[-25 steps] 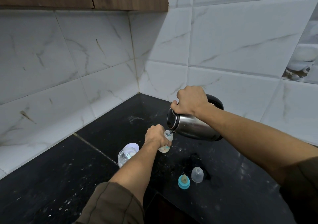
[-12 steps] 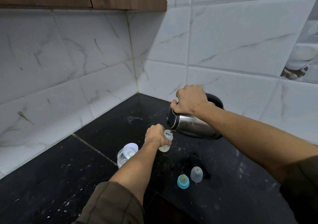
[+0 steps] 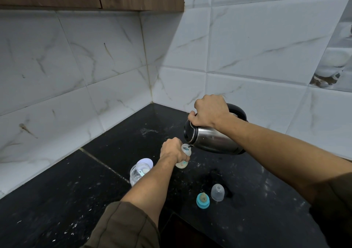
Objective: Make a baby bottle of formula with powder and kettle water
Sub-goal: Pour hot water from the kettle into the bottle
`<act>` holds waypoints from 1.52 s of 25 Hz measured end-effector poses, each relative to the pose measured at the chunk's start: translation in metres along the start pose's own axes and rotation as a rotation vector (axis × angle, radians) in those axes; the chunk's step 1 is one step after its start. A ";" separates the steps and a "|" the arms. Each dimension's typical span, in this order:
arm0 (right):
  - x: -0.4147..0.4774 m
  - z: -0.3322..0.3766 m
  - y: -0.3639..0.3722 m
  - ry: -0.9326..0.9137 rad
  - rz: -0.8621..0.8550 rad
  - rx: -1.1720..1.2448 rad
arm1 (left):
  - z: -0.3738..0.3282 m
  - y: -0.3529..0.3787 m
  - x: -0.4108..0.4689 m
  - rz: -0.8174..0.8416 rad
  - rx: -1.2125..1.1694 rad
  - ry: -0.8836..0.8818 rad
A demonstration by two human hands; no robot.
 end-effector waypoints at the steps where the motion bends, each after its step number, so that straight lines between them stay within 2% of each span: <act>1: 0.000 0.000 0.000 -0.001 0.000 -0.002 | 0.000 -0.001 0.000 -0.003 0.001 0.000; 38: -0.001 -0.001 -0.001 0.013 0.002 -0.008 | -0.001 -0.003 -0.005 -0.016 -0.005 0.002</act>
Point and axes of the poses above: each hand's wrist, its own x-axis towards the middle knuckle, its own y-axis out of the palm, z = x × y, the point moved 4 cm from there along x, towards the middle knuckle, and after that the axes turned 15 degrees about z, right-handed, at the moved point
